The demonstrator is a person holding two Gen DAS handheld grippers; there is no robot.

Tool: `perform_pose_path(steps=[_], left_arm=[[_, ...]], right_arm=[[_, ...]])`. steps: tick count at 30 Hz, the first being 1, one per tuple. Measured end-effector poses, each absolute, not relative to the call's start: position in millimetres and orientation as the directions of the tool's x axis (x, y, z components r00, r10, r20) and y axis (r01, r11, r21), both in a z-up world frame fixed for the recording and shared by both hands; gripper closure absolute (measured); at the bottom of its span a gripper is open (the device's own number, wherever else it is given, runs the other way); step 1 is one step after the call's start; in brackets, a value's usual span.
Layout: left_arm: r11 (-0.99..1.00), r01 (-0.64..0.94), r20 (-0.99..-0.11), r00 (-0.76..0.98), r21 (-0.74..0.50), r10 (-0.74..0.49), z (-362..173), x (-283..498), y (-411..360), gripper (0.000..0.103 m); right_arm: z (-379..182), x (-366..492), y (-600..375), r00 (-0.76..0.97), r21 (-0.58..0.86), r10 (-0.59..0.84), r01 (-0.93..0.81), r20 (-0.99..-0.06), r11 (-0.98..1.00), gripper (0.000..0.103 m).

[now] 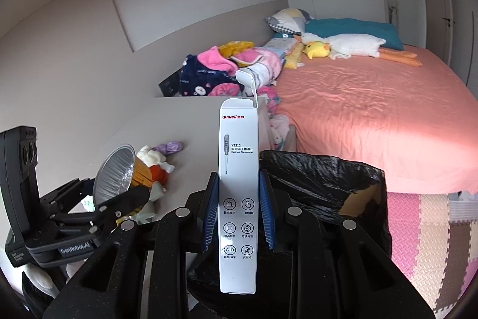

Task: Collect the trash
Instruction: 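Carry the foil bowl and white box to the black trash bag, then open both tools to drop the bowl and box into the bag, then move the left tool to the white AD bottle and grasp it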

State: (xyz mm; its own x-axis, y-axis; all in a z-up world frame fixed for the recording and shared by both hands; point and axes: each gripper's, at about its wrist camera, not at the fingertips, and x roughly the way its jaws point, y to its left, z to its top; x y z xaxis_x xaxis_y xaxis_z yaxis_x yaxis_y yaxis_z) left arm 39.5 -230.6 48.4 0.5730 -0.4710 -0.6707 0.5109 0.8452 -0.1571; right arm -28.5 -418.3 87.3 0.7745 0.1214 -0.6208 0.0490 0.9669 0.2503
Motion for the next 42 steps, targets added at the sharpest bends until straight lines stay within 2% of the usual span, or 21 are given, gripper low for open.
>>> perform_pose_path(steps=[5,6,7,9,11,25,42], left_arm=[[0.792,0.582,-0.685,0.501,-0.186,-0.529,40,31,-256,0.023],[0.766,0.608,-0.693,0.461,-0.209,-0.554,37,30,-262,0.019],[0.747,0.624,-0.692,0.436,-0.228,-0.575,34,30,-266,0.008],[0.726,0.643,-0.687,0.414,-0.243,-0.597,31,26,-273,0.006],[0.723,0.650,-0.699,0.406,-0.232,-0.589,27,23,-280,0.006],[0.748,0.628,-0.718,0.418,-0.213,-0.556,21,22,-268,0.006],[0.844,0.494,-0.713,0.514,-0.209,-0.477,24,33,-193,0.006]], right_arm=[[83,-34,-444,0.774,0.270,0.085,0.114,-0.628,0.956,0.075],[83,-35,-450,0.774,0.280,0.078,0.132,-0.629,0.951,0.070],[83,-37,-454,0.776,0.283,0.064,0.151,-0.628,0.947,0.063],[85,-42,-461,0.787,0.265,0.002,0.206,-0.617,0.942,0.032],[88,-48,-466,0.798,0.252,-0.040,0.237,-0.601,0.938,0.024],[80,-40,-461,0.785,0.265,-0.007,0.217,-0.619,0.939,0.023],[69,-12,-399,0.760,0.263,0.078,0.125,-0.645,0.957,0.023]])
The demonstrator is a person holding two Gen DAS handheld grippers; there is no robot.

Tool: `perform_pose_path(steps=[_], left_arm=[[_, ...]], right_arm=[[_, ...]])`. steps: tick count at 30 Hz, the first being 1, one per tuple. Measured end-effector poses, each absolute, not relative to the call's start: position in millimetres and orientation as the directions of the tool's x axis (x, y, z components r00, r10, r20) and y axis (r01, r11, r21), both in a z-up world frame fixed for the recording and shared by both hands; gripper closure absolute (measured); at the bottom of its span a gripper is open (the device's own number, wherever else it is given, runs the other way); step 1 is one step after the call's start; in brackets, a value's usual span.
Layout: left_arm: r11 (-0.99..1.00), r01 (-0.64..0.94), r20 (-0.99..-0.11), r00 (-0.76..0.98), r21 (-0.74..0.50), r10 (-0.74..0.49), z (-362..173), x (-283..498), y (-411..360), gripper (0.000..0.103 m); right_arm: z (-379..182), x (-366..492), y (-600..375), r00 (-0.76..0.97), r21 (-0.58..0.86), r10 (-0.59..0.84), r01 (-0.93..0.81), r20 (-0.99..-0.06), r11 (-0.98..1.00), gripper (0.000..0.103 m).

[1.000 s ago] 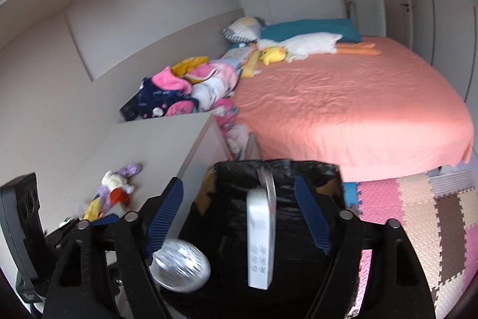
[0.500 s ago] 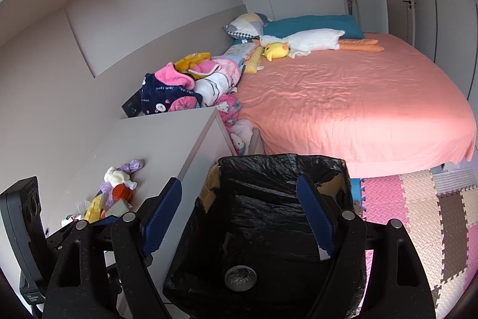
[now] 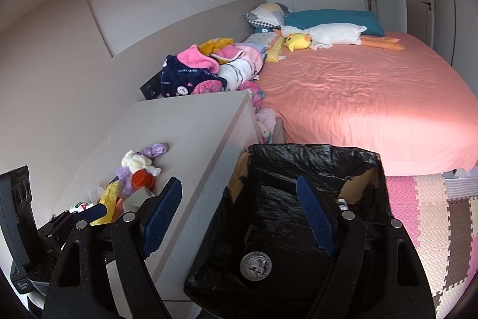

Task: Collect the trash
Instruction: 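Move the left tool to the white AD bottle and grasp it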

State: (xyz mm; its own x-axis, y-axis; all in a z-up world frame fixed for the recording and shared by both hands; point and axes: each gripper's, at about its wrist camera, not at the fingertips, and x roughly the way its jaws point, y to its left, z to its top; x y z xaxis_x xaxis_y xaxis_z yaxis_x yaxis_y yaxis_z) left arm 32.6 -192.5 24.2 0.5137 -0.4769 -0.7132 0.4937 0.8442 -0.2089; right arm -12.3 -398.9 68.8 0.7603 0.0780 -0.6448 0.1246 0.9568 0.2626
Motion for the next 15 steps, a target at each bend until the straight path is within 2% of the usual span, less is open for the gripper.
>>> perform_pose_path(steps=[8,15], left_arm=[[0.909,0.362,-0.728,0.565,-0.206,-0.390,25,40,-152,0.006],[0.954,0.162,-0.743,0.599,-0.253,-0.299,24,53,-108,0.006]], right_arm=[[62,2,-367,0.745,0.272,0.133,0.067,-0.654,0.960,0.023],[55,16,-335,0.719,0.273,0.175,0.021,-0.672,0.962,0.023]])
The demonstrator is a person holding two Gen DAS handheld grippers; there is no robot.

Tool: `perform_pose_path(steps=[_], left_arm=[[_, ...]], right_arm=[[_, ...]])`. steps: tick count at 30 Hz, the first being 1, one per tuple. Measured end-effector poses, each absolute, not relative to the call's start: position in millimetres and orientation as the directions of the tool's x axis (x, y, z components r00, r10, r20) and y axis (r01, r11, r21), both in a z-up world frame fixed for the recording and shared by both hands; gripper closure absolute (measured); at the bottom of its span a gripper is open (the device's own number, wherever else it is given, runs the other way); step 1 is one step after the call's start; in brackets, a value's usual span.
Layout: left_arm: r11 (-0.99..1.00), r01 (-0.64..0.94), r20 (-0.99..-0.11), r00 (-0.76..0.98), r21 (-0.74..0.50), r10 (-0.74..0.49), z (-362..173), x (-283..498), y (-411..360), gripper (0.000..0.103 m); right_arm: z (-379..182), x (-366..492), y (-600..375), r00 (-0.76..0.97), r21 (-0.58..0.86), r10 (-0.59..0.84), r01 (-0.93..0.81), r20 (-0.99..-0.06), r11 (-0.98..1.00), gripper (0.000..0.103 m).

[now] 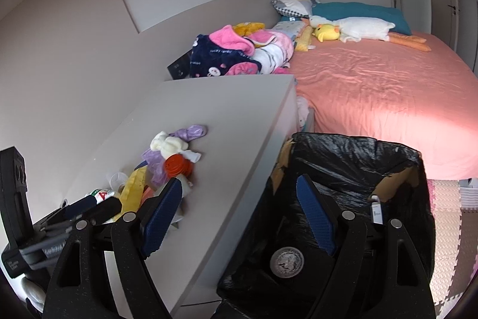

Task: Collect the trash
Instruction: 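Move the left tool to the white AD bottle and grasp it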

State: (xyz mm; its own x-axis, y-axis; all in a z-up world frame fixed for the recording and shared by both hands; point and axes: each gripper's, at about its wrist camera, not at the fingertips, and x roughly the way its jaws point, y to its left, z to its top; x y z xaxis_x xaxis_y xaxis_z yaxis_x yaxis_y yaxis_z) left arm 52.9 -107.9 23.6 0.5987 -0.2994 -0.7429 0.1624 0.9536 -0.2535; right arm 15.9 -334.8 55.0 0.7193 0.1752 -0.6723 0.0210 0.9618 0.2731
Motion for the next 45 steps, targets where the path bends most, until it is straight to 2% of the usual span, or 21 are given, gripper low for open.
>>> perform_pose_path(steps=[12,22,27,34,41,45], left_arm=[[0.941,-0.168,-0.813,0.561,-0.295,-0.154,1,72,-42,0.006],[0.902,-0.346,-0.880,0.470,-0.259,-0.073,-16,87,-12,0.006],[0.863,-0.425,-0.901,0.426,-0.273,-0.076,-28,96,3,0.006],[0.846,-0.461,-0.922,0.379,-0.268,-0.086,-45,103,7,0.006],[0.863,-0.460,-0.924,0.382,-0.211,-0.022,-46,110,7,0.006],[0.871,-0.455,-0.918,0.397,-0.187,0.010,-45,107,6,0.013]], right_arm=[[37,39,-289,0.640,0.249,0.231,-0.063,-0.733,0.966,0.023],[24,61,-262,0.579,0.234,0.251,-0.106,-0.775,0.966,0.024],[10,78,-248,0.531,0.229,0.251,-0.108,-0.809,0.967,0.033],[-10,91,-240,0.487,0.238,0.251,-0.091,-0.836,0.967,0.035],[-10,95,-235,0.496,0.238,0.257,-0.102,-0.830,0.966,0.039],[-11,97,-230,0.480,0.258,0.281,-0.115,-0.831,0.959,0.041]])
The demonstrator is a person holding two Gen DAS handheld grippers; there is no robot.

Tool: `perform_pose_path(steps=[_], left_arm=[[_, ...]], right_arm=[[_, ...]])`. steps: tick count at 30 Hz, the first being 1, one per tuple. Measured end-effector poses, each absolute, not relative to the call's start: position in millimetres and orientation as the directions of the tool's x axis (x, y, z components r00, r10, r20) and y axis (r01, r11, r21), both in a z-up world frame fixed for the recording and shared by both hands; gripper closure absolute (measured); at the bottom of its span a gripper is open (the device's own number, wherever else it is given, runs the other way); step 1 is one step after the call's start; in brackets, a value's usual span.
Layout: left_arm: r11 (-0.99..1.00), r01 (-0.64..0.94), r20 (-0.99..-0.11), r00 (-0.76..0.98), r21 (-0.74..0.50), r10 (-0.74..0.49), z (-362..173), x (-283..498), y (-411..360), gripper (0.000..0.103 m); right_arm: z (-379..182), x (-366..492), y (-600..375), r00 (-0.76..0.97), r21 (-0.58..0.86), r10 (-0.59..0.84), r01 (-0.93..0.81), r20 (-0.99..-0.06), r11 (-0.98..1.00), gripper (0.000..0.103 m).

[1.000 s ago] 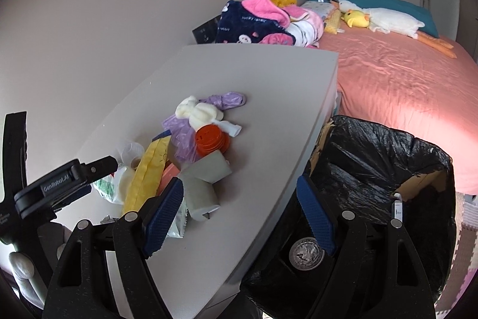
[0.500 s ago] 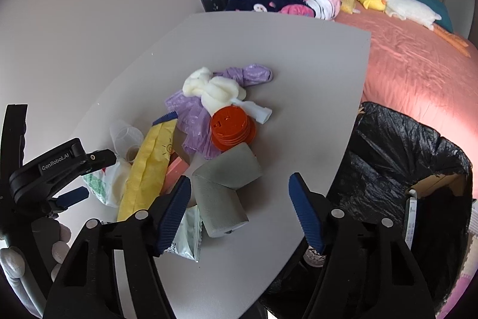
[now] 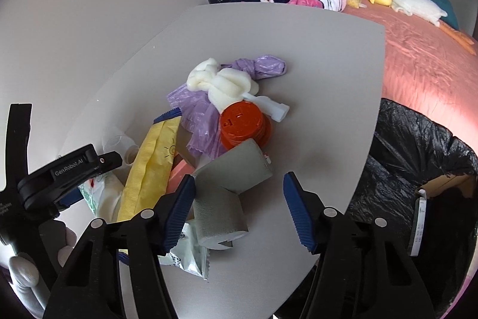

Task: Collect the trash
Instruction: 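Move the left tool to the white AD bottle and grasp it, then grasp the grey-and-red packet with the right tool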

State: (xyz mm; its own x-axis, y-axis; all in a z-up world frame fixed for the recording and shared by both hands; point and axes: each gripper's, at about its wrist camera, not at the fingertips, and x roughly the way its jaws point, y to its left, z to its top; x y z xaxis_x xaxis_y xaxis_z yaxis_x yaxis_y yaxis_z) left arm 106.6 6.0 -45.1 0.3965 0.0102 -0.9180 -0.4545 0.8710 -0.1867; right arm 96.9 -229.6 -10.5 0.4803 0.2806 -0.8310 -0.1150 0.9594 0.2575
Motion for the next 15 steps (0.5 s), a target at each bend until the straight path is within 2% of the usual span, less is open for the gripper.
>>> perform_pose_path(steps=[5,8,12,15], left_arm=[[0.871,-0.447,-0.906,0.423,-0.203,0.006,-44,98,10,0.017],[0.883,-0.422,-0.902,0.433,-0.203,0.000,-44,94,9,0.018],[0.897,-0.384,-0.894,0.448,-0.220,-0.027,-43,94,9,0.022],[0.898,-0.352,-0.884,0.461,-0.265,-0.080,-42,94,10,0.031]], right_arm=[[-18,99,-219,0.448,0.281,0.313,-0.137,-0.838,0.950,0.043],[-26,101,-213,0.425,0.273,0.308,-0.143,-0.851,0.951,0.068],[-27,99,-214,0.438,0.281,0.313,-0.139,-0.843,0.950,0.069],[-26,97,-219,0.448,0.292,0.320,-0.132,-0.835,0.947,0.069]])
